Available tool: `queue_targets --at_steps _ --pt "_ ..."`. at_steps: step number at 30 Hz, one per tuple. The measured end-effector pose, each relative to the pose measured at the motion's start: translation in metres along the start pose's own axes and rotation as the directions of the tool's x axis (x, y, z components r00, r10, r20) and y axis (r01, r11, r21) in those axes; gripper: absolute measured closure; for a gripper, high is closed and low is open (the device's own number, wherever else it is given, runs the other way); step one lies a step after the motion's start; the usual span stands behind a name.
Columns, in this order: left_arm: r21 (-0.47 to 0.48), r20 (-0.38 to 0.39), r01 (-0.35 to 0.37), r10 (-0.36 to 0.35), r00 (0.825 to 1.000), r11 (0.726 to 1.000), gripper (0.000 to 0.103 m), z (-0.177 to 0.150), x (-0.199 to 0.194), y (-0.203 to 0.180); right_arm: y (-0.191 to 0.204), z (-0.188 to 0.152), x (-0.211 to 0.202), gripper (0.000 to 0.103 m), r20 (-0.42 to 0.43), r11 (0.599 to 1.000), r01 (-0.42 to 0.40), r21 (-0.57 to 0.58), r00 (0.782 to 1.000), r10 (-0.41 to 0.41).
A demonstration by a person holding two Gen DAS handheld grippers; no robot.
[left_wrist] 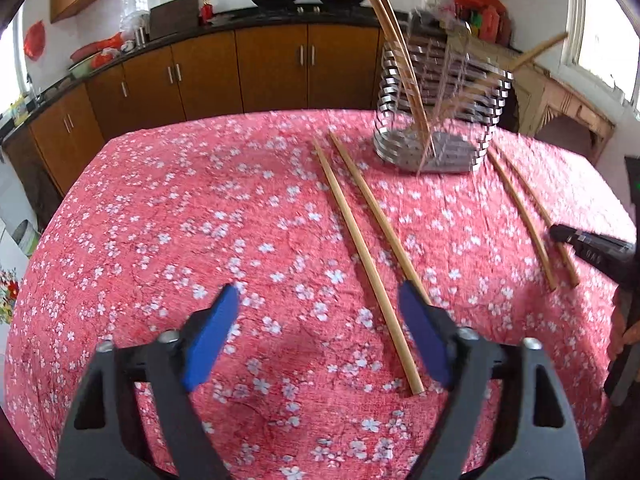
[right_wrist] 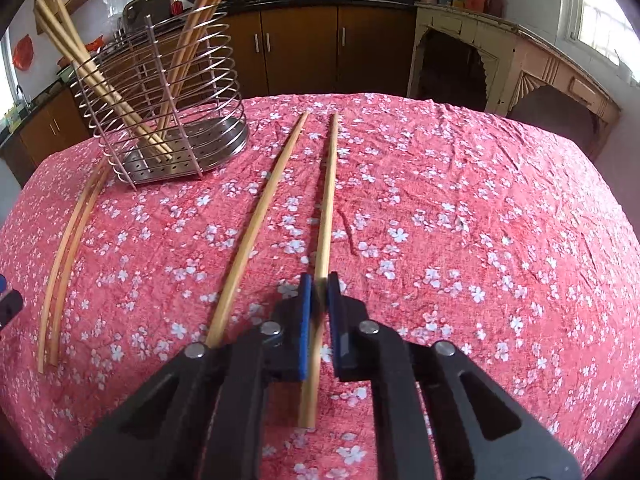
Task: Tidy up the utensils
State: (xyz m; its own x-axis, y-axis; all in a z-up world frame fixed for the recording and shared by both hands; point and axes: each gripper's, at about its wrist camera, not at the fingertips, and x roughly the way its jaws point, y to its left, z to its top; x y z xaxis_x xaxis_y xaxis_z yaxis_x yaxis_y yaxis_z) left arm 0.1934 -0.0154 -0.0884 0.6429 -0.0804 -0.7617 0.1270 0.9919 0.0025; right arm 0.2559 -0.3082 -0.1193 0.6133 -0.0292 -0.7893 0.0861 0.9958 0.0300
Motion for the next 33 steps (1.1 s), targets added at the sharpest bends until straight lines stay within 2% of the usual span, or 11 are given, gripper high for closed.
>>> queue_targets --at_steps 1,5,12,17,18,23,26,30,33 --pt "0.003 -0.012 0.001 -0.001 1.000 1.000 0.035 0.000 0.002 -0.003 -0.007 0.001 0.001 0.095 -0.003 1.000 0.000 0.022 1.000 0.001" --pt "0.013 -0.041 0.030 -0.029 0.999 0.999 0.043 -0.003 0.010 -0.015 -0.024 -0.001 0.001 0.095 0.012 0.999 0.004 0.044 1.000 -0.004" --pt "0.035 -0.093 -0.001 0.004 0.996 0.999 0.061 0.002 0.024 -0.029 -0.029 -0.002 0.003 0.095 0.016 0.999 0.003 0.038 1.000 -0.004" --pt "0.019 -0.102 -0.030 0.032 0.994 0.999 0.088 0.014 0.031 -0.020 -0.028 0.001 0.001 0.095 0.020 0.999 0.015 0.035 1.000 -0.015" --pt "0.008 -0.104 -0.045 0.045 0.994 0.999 0.090 0.019 0.035 -0.014 -0.032 0.003 0.002 0.095 0.022 0.999 0.027 0.047 0.999 -0.028" --pt "-0.053 -0.102 -0.113 0.107 0.989 0.992 0.092 0.037 0.049 0.030 -0.063 0.013 0.007 0.095 0.020 0.989 0.082 0.122 0.996 -0.085" --pt "-0.034 -0.084 -0.149 0.146 0.986 0.988 0.092 0.042 0.054 0.049 -0.078 0.015 0.008 0.095 0.020 0.984 0.094 0.151 0.995 -0.098" --pt "-0.013 -0.047 -0.133 0.132 0.990 0.991 0.087 0.036 0.052 0.059 -0.082 0.012 0.007 0.093 0.032 0.985 0.086 0.147 0.995 -0.092" --pt "-0.006 -0.029 -0.109 0.109 0.994 0.994 0.078 0.031 0.048 0.060 -0.081 0.011 0.006 0.092 0.030 0.986 0.099 0.134 0.994 -0.104"
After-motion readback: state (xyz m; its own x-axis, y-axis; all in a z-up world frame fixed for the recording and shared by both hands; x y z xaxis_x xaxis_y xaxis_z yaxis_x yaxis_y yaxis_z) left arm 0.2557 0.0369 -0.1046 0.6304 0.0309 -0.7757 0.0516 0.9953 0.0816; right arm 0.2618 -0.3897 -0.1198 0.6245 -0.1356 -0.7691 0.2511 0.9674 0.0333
